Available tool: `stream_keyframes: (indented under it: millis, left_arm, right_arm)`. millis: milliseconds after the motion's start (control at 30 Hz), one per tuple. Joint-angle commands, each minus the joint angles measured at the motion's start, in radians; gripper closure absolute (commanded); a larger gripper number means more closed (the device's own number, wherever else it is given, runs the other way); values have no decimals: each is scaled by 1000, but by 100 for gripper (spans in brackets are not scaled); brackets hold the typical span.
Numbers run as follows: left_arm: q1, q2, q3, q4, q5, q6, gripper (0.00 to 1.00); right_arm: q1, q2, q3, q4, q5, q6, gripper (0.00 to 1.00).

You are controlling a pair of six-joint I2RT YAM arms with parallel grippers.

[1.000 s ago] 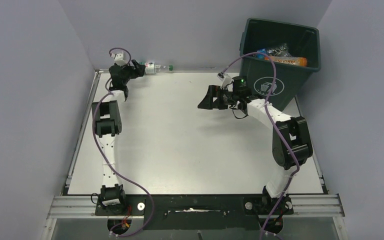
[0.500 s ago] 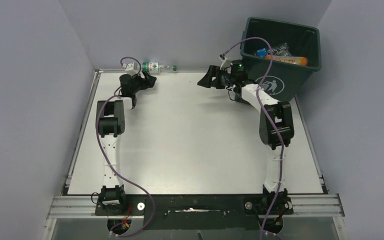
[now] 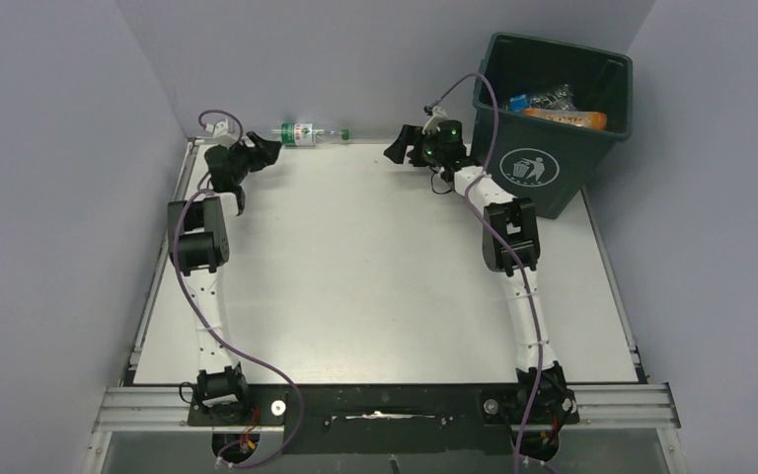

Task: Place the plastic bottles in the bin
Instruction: Adjust the plastic bottle at the center of the board.

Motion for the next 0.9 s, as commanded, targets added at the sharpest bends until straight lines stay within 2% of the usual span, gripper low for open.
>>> stream_keyframes:
  millis: [0, 300, 400, 633, 867]
  left_arm:
    - [32, 7, 117, 112, 58, -65, 23]
    - [33, 299, 576, 41, 197, -148, 23]
    - [25, 364, 679, -12, 201, -148, 23]
    - [12, 371, 671, -60, 160, -111, 23]
    - [-34, 449, 800, -74, 204, -120, 23]
  right_arm:
    - [11, 59, 142, 78, 39, 15, 12]
    - [11, 102, 117, 136, 25, 58, 12]
    - [8, 107, 103, 152, 16, 69, 12]
    - [-5, 104, 60, 203, 8, 98, 12]
    - [-15, 107, 33, 234, -1, 114, 12]
